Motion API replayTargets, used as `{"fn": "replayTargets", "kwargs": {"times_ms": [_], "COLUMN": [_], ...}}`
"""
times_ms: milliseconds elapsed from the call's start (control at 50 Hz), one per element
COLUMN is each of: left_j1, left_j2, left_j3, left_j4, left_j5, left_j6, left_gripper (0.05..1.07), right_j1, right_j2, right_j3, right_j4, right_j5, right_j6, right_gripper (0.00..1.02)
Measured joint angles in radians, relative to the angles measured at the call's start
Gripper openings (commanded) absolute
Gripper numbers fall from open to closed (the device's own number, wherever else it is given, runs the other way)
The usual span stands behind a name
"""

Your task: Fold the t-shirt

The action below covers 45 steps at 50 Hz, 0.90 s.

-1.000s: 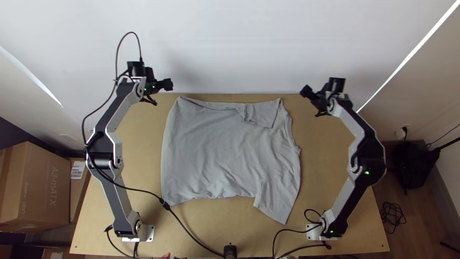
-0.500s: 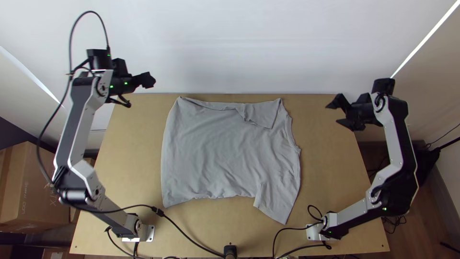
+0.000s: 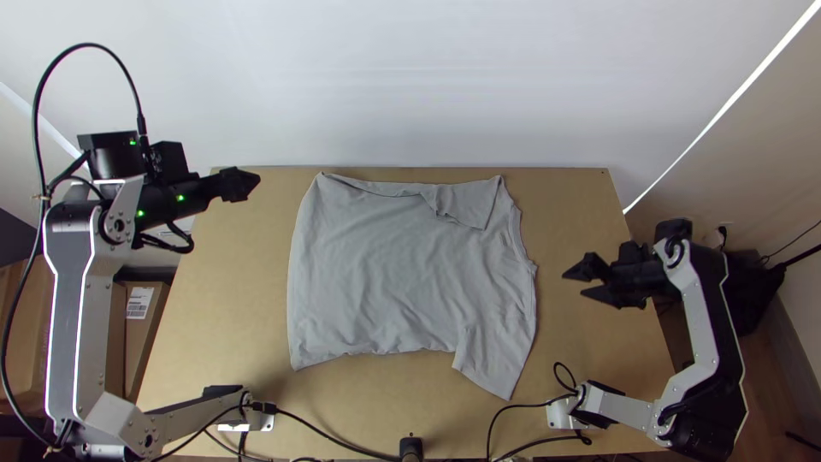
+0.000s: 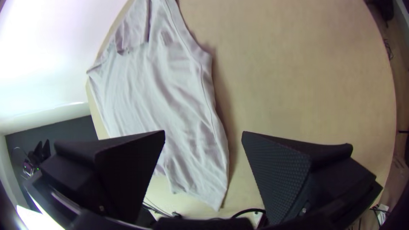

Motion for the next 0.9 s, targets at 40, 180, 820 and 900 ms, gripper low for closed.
{"fn": "replayTargets", "kwargs": {"times_ms": [40, 180, 820, 900], "left_j1": [0.0, 0.0, 0.023, 0.023], "left_j2": [-0.017, -0.062, -0.129, -0.133], "left_j3": [-0.015, -0.05, -0.139, -0.151], "left_j4": [-0.002, -0.002, -0.002, -0.002], "left_j5": [0.0, 0.0, -0.004, -0.004], "left_j6": [0.0, -0.005, -0.019, -0.019], "left_gripper": [1.02, 1.02, 1.02, 1.02], "right_j1": [0.001, 0.037, 0.156, 0.177], "right_j2": [-0.001, -0.001, 0.217, 0.241], "right_j3": [-0.039, -0.153, -0.251, -0.253], "right_j4": [-0.003, -0.008, 0.137, 0.153], "right_j5": [0.0, 0.0, 0.0, 0.0], "right_j6": [-0.017, -0.076, -0.117, -0.116], "right_gripper": [0.77, 0.77, 0.77, 0.57]}}
